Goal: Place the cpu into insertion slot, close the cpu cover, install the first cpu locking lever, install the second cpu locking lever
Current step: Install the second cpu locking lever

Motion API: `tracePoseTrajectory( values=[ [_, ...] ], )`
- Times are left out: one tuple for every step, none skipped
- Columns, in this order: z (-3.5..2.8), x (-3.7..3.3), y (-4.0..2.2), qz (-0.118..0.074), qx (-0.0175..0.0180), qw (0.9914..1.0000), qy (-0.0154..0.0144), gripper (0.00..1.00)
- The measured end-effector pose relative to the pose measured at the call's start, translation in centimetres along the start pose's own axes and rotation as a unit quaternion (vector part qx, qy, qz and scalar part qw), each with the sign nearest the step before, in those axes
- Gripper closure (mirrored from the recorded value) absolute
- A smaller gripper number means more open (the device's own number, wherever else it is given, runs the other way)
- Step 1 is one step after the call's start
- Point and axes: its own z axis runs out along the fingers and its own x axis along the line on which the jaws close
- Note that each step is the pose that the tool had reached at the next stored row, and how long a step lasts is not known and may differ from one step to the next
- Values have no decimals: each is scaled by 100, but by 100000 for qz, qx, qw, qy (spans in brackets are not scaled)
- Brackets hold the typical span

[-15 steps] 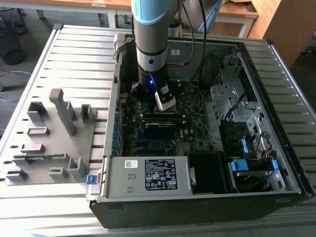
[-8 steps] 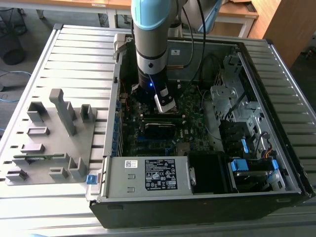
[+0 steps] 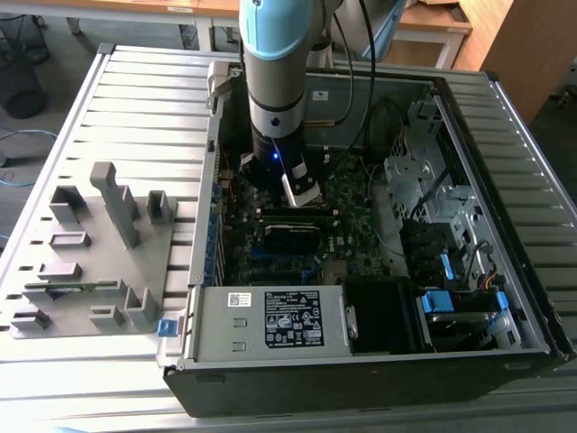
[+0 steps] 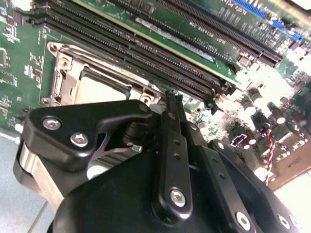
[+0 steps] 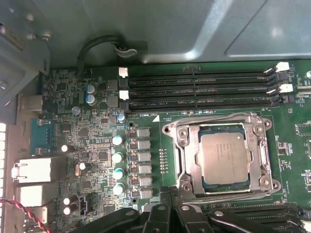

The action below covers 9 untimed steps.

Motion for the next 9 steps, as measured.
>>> tracePoseTrajectory(
  values=[
    [0,0,-1,0,-47,100000,11,90],
    [0,2,-1,9,-128,100000,17,90],
    [1,3,-2,17,-275,100000,23,90],
    [2,6,-2,22,-442,99999,29,90],
    [3,9,-3,31,-570,99998,35,90],
    [5,15,-3,35,-677,99998,34,90],
    [8,21,-4,42,-772,99997,33,90],
    [10,26,-5,49,-869,99996,32,90],
    [12,32,-6,57,-986,99995,33,90]
  ],
)
